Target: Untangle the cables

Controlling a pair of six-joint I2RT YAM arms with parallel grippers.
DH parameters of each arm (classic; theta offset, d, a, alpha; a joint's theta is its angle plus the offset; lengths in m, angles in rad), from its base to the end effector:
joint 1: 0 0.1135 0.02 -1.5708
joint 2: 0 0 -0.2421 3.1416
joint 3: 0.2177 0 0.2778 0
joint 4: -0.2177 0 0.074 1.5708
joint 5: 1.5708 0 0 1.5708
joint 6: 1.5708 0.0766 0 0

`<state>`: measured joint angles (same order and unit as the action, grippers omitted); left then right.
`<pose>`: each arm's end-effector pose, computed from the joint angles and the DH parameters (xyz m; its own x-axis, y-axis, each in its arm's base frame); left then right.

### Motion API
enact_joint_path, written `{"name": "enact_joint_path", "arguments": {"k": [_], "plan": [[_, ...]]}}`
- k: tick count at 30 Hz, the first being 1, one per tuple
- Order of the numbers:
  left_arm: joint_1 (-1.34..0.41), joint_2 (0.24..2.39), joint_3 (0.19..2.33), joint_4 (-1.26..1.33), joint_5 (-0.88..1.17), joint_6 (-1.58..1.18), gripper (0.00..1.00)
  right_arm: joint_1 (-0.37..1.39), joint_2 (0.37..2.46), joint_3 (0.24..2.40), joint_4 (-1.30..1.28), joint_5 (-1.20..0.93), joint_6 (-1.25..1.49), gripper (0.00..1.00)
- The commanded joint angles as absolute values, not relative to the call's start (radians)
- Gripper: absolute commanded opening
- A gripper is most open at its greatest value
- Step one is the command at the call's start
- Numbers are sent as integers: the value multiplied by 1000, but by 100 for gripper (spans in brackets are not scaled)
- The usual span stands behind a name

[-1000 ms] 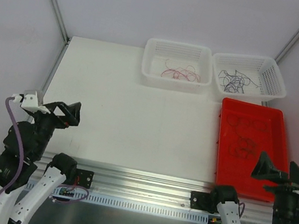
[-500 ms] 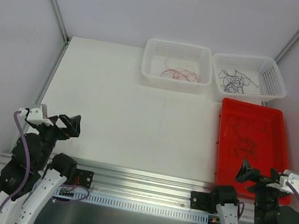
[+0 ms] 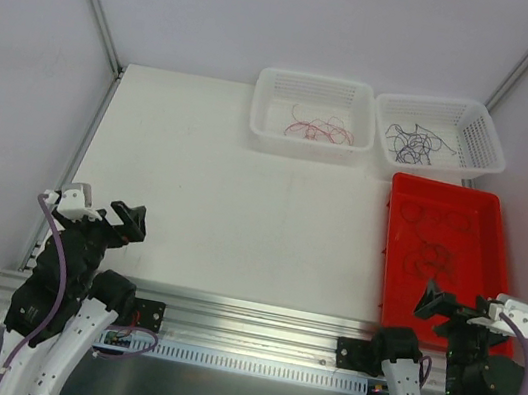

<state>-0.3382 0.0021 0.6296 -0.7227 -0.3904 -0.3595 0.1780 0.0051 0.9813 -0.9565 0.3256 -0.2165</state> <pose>0.1101 -0.0078 0.3081 -0.0662 -0.3216 -0.9446 -0.0789 0.9454 -0.3163 0.0306 -0.0194 0.3759 -0.0126 -0.2091 -0.9778 0.1477 0.9668 -0.2086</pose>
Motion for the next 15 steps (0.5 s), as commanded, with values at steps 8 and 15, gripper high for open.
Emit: {"name": "enact_joint_path", "arguments": {"k": [8, 15], "plan": [[-330, -161, 626, -707, -390, -380, 99, 176, -158, 999, -946, 373, -218, 97], [-330, -163, 627, -707, -390, -380, 99, 176, -155, 994, -936, 362, -215, 97]]}}
